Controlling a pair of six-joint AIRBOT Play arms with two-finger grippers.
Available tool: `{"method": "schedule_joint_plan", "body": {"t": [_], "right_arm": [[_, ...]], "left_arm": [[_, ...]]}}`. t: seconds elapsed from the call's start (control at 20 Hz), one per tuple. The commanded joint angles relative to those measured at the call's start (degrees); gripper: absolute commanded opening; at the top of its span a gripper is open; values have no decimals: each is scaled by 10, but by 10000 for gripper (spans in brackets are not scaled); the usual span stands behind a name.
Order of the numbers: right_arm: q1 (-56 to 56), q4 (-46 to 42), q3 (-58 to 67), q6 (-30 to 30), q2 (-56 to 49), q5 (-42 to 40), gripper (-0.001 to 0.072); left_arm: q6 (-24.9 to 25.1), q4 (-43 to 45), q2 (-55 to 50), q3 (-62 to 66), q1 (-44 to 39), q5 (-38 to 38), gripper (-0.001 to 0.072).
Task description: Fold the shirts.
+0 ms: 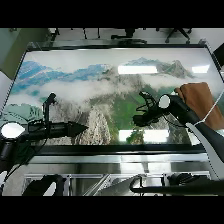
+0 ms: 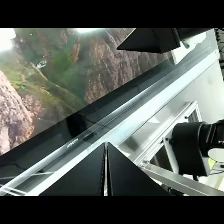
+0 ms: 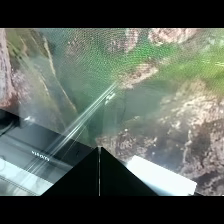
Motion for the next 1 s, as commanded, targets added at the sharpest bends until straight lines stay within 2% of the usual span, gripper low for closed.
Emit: {"method": "schedule_joint_plan", "body": {"t": [0.0, 0.2, 0.3, 0.4, 0.55, 0.6, 0.65, 0.7, 0.8, 0.95], "right_arm": [[0, 0, 0, -1, 0, 0, 15], [0, 0, 0, -1, 0, 0, 15], [0, 0, 0, -1, 0, 0, 16], [0, 0, 0, -1, 0, 0, 15], [0, 0, 0, -1, 0, 0, 15], [0, 0, 0, -1, 0, 0, 15], [0, 0, 0, -1, 0, 0, 15], [0, 0, 0, -1, 0, 0, 15], [0, 0, 0, -1, 0, 0, 15], [0, 0, 0, -1, 0, 0, 15]], "left_arm": [[-3, 0, 0, 0, 0, 0, 11], [-3, 2, 0, 0, 0, 0, 11], [-11, 34, -5, 19, 1, 0, 11], [-71, 148, -28, 75, 1, 0, 11], [-168, 395, -90, 196, 1, 0, 19], [-187, 478, -118, 237, 1, 1, 223], [-211, 554, -147, 270, 2, 7, 621], [-237, 635, -181, 302, 8, 13, 705], [-248, 729, -253, 351, 38, 13, 706], [-248, 737, -364, 402, 123, -18, 706]]}}
